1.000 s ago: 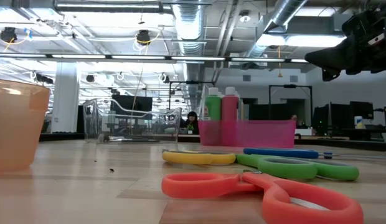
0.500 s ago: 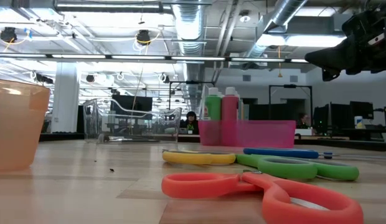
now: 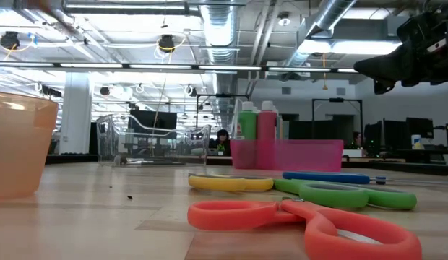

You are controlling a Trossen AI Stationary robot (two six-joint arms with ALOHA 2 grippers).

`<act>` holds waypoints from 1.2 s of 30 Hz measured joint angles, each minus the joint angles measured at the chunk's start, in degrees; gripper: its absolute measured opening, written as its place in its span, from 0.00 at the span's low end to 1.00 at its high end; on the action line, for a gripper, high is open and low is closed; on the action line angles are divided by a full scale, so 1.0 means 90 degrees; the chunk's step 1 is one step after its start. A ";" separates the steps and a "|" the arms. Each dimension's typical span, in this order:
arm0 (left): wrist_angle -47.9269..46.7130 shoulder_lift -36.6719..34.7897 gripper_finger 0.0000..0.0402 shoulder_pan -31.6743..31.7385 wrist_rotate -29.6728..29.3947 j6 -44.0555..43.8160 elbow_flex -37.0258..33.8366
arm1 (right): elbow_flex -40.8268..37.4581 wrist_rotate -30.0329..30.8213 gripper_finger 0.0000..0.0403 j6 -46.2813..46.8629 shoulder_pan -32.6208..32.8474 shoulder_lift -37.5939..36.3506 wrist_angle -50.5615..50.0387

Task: Pick & Place Paint Supplies
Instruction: Put the black scissors into the orange bin

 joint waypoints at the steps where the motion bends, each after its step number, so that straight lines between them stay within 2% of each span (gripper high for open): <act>1: -0.0043 0.0060 0.04 -0.0020 0.0161 0.0004 0.0000 | 0.0000 0.0000 0.00 -0.0002 0.0000 0.0000 0.0000; 7: -0.0797 0.0222 0.04 -0.0180 0.1015 -0.0003 0.0000 | 0.0000 0.0000 0.00 -0.0002 0.0000 0.0000 0.0000; 11: -0.1203 0.0301 0.04 -0.0304 0.1329 -0.0005 0.0002 | 0.0000 0.0000 0.00 -0.0001 0.0001 0.0000 0.0000; 22: -0.1487 0.0976 0.04 -0.0782 0.1472 0.0346 0.0000 | 0.0000 0.0000 0.00 -0.0001 0.0001 -0.0002 -0.0002; 28: -0.1535 0.1519 0.04 -0.0821 0.1470 0.0787 -0.0006 | 0.0000 0.0000 0.00 -0.0002 0.0002 0.0000 0.0000; 31: -0.1486 0.1727 0.04 -0.0816 0.1469 0.0986 -0.0192 | 0.0000 0.0000 0.00 -0.0001 0.0001 -0.0001 -0.0001; 36: -0.0783 0.1797 0.04 -0.0772 0.1551 0.0993 -0.0814 | 0.0000 0.0000 0.00 -0.0002 0.0000 -0.0002 -0.0002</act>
